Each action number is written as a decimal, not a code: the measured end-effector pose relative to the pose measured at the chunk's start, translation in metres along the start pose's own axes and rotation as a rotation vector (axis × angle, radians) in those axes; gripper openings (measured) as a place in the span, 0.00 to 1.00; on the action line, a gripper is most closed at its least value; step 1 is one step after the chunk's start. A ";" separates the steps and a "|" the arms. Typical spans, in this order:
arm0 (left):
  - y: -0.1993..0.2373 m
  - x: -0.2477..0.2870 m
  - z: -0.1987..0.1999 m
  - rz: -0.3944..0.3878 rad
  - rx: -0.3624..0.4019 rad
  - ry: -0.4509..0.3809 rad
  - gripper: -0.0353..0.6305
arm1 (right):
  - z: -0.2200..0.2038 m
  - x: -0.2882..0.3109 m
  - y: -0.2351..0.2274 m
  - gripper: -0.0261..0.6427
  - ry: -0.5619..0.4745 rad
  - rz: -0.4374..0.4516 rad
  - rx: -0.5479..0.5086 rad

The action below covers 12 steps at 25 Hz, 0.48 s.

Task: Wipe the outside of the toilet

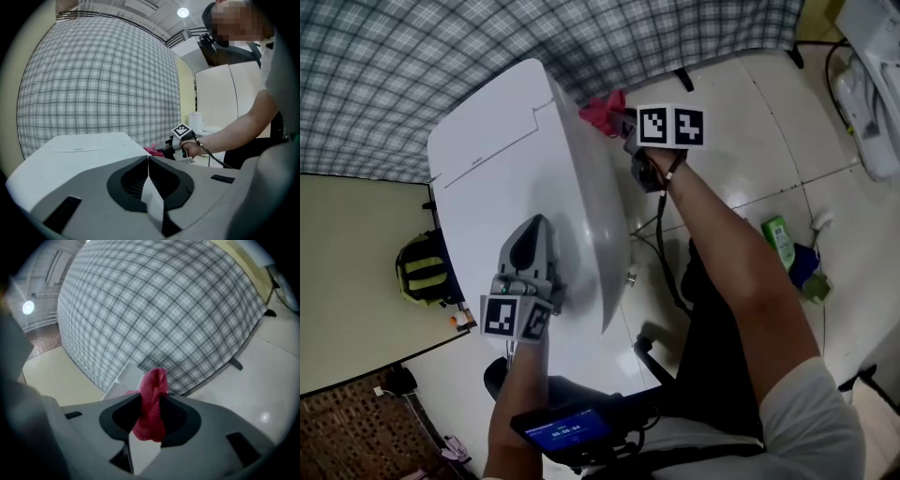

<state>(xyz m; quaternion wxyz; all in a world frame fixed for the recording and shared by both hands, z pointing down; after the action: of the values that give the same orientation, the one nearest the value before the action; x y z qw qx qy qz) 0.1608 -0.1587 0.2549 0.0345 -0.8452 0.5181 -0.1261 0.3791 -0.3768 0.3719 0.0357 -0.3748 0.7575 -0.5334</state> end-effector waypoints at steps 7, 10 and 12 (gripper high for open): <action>0.013 0.011 0.000 -0.031 -0.078 -0.030 0.03 | 0.023 0.043 -0.005 0.23 -0.040 0.068 0.032; 0.014 0.012 0.000 -0.010 -0.097 -0.054 0.03 | 0.028 0.057 -0.014 0.23 -0.056 0.082 0.083; 0.014 0.012 0.000 -0.008 -0.098 -0.052 0.03 | 0.031 0.064 -0.016 0.23 -0.070 0.094 0.126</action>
<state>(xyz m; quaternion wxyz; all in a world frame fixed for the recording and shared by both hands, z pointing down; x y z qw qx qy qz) 0.1541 -0.1757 0.2543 0.0058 -0.8509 0.5194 -0.0787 0.3557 -0.4419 0.3942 0.1107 -0.3545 0.7372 -0.5644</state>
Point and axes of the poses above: the fingertips, and each gripper's own axes: x forward along the fingers, y to its left, z out of its top, the point moved 8 cm from there along -x, backward along the fingers, and after that the axes turned 10 degrees about x, right-handed, at the moved point
